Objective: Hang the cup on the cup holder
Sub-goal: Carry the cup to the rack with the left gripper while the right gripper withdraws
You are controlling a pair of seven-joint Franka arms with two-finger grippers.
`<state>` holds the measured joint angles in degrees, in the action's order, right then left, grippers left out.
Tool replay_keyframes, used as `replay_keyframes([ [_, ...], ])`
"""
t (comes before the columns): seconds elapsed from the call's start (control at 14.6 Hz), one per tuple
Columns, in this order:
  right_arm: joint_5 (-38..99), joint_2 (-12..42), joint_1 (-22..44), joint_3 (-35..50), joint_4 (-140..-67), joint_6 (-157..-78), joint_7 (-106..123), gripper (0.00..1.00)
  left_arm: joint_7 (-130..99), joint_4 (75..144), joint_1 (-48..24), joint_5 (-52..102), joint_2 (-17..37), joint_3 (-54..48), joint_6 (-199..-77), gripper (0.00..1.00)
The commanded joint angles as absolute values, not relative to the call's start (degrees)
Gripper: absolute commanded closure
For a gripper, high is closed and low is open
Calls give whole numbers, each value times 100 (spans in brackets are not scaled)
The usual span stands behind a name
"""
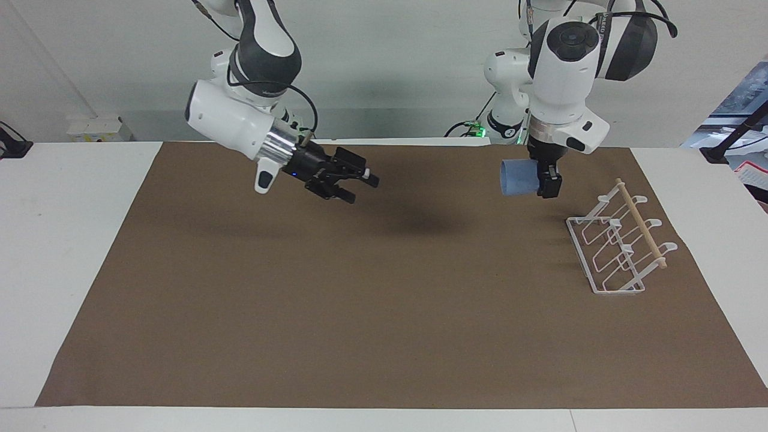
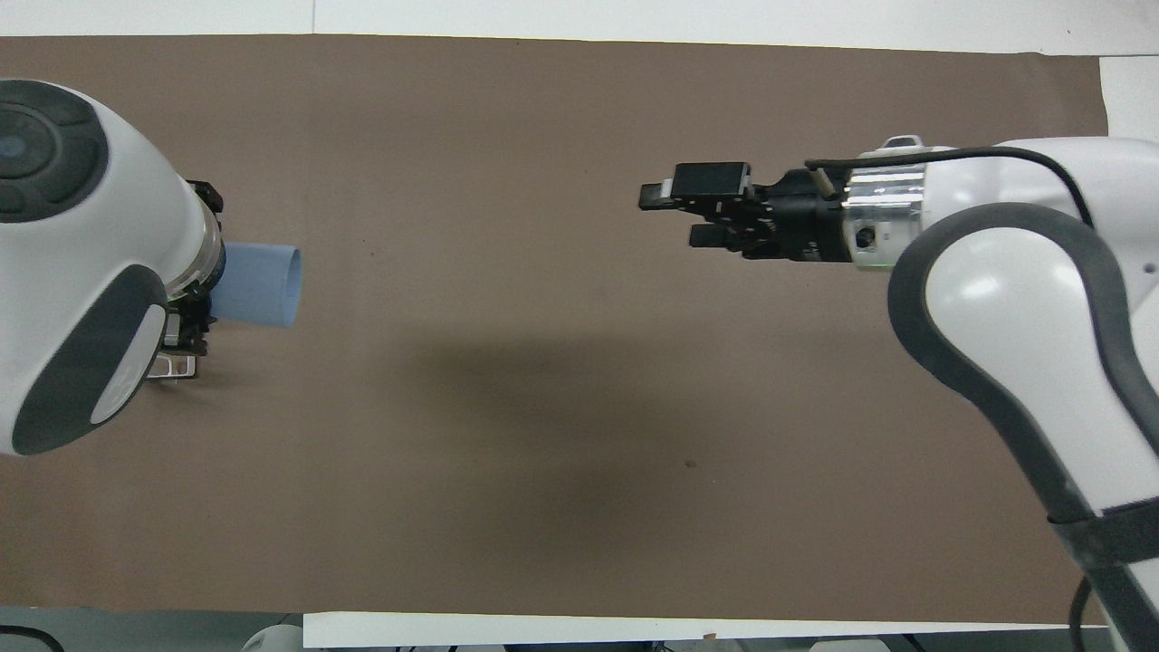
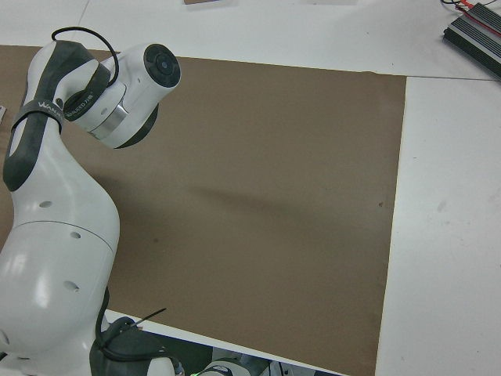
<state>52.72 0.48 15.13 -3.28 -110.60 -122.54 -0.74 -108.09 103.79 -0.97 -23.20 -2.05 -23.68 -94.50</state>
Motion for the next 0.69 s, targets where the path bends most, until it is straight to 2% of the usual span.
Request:
replay_keyframes([
  [0.0,4135,-9,995,-264,-11057,-11885,-53,1,-10793,10696,-369,-4115,112,-2382,-9300,100],
  [0.21,2064,-61,581,-255,-10759,-11218,-18,1,-11011,10853,-387,-5987,544,-2364,-8852,100],
  [0.34,1121,-88,423,-281,-10277,-10385,-18,1,-11625,10960,-299,-7306,676,-2364,-8466,100],
  [0.48,286,-88,308,-281,-9723,-9584,-9,1,-12021,10829,-141,-8239,1079,-2355,-8184,100],
  [0.62,-96,-97,246,-429,-9274,-8854,323,1,-12339,10426,-123,-8875,1719,-2347,-7675,100],
])
